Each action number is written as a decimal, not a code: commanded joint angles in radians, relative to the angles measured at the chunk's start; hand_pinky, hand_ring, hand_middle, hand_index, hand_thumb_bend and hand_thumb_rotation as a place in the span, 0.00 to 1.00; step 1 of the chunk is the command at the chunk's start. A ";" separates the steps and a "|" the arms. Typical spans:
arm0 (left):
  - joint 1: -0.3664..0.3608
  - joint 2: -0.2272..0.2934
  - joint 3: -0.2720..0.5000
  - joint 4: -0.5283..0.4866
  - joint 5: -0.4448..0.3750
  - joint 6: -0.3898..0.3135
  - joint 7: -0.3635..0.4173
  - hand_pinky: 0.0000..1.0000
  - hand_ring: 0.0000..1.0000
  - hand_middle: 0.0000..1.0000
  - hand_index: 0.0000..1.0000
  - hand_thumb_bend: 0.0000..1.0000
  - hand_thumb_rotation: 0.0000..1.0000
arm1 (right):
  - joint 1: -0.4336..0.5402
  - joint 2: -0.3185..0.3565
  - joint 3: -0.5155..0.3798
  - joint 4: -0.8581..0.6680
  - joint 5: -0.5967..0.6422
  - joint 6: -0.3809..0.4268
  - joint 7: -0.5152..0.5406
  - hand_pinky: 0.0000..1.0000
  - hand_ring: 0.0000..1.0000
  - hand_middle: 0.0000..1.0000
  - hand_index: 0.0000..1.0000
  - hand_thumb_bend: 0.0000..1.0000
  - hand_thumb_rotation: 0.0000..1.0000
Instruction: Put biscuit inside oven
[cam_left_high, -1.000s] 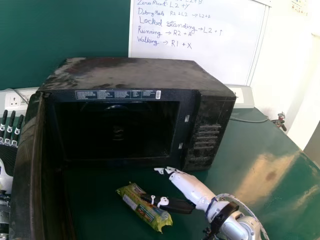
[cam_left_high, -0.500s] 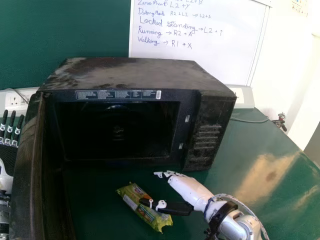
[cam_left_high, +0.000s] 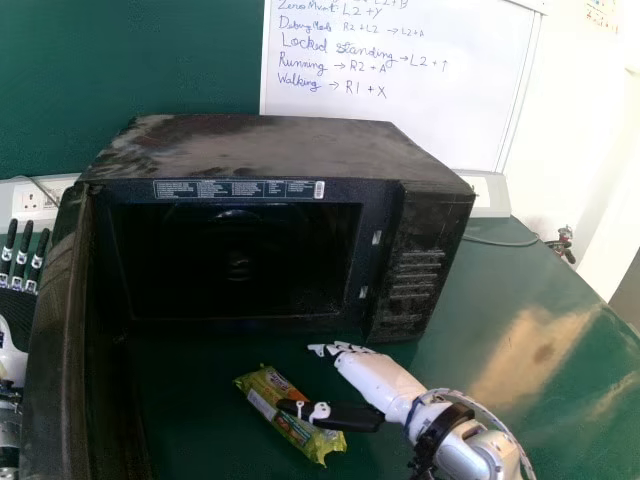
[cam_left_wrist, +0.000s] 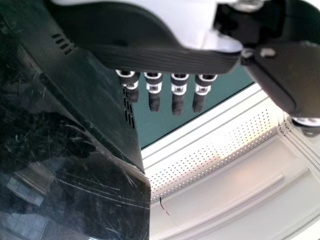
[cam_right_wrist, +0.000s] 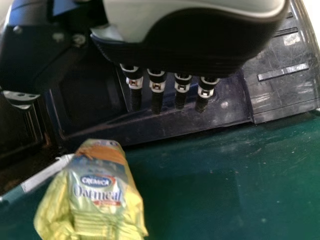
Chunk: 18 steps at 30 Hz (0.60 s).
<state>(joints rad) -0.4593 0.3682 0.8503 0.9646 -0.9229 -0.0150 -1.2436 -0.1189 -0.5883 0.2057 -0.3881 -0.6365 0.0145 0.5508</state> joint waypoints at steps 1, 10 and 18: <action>0.050 -0.069 -0.006 0.036 -0.001 0.017 0.008 0.00 0.25 0.64 0.99 0.25 1.00 | -0.002 0.009 0.015 -0.035 -0.023 0.023 0.010 1.00 0.99 0.98 0.97 0.96 0.29; 0.055 -0.076 -0.004 0.023 -0.005 0.018 0.012 0.00 0.25 0.64 1.00 0.23 1.00 | 0.021 0.048 0.057 -0.096 -0.141 0.098 0.012 1.00 0.99 0.97 0.97 0.95 0.24; 0.054 -0.072 -0.005 0.028 -0.002 0.014 0.011 0.00 0.25 0.64 1.00 0.24 1.00 | 0.042 0.077 0.087 -0.097 -0.244 0.098 -0.030 1.00 0.97 0.96 0.94 0.96 0.22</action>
<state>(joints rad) -0.4549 0.3572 0.8503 0.9457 -0.9231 -0.0189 -1.2330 -0.0888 -0.5175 0.2845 -0.4861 -0.8737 0.1144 0.5306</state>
